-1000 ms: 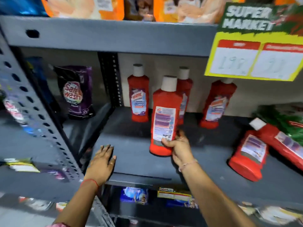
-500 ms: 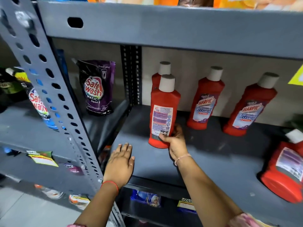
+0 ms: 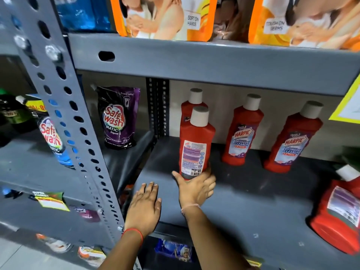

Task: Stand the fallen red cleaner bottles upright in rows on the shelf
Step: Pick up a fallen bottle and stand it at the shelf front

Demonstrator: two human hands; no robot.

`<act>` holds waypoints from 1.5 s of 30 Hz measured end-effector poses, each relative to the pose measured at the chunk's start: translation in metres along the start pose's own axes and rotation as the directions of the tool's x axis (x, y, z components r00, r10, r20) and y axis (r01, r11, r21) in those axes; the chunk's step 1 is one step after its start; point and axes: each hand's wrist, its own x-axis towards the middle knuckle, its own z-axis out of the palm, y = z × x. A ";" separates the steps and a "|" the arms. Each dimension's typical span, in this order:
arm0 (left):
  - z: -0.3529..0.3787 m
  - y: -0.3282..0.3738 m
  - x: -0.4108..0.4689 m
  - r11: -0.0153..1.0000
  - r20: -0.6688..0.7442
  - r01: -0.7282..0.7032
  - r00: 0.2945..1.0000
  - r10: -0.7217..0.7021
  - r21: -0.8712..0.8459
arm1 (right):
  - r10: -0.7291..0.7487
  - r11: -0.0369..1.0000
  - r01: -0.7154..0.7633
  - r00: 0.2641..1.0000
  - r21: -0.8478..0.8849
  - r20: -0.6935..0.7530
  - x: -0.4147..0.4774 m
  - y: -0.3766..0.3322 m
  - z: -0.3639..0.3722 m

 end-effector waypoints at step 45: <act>0.001 -0.002 0.002 1.000 0.000 -0.014 1.000 0.014 -0.026 | -0.129 0.984 -0.023 0.597 0.178 0.792 0.071 0.026 -0.040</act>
